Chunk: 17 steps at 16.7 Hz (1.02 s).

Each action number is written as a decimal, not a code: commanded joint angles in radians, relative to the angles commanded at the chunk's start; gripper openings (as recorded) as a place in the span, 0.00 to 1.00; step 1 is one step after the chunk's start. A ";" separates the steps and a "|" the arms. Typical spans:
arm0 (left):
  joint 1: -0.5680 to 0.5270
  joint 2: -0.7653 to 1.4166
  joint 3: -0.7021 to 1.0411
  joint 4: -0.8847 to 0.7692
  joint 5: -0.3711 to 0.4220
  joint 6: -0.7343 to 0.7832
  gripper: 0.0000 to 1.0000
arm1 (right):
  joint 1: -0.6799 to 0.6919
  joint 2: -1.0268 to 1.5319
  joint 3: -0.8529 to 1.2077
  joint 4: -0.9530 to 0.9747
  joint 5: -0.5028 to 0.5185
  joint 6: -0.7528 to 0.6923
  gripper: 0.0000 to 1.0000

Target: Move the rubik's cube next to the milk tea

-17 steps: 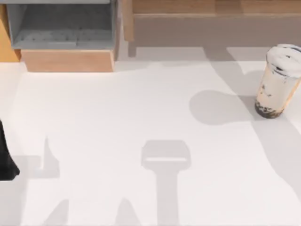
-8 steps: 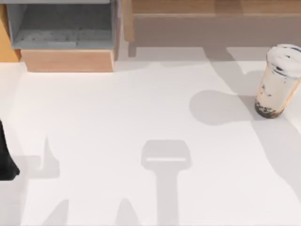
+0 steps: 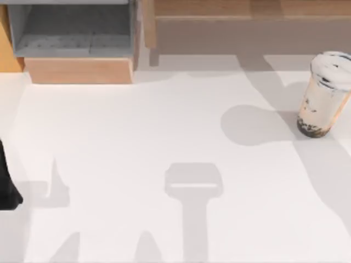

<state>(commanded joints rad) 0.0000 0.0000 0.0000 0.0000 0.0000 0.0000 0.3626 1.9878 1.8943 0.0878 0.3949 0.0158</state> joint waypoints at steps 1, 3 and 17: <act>0.000 0.000 0.000 0.000 0.000 0.000 1.00 | 0.000 0.000 0.000 0.000 0.000 0.000 0.00; 0.000 0.000 0.000 0.000 0.000 0.000 1.00 | 0.000 0.000 0.000 0.000 0.000 0.000 0.00; 0.000 0.000 0.000 0.000 0.000 0.000 1.00 | 0.015 -0.022 0.090 -0.095 -0.023 -0.002 0.00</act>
<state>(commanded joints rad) 0.0000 0.0000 0.0000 0.0000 0.0000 0.0000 0.3774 1.9660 1.9845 -0.0072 0.3720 0.0139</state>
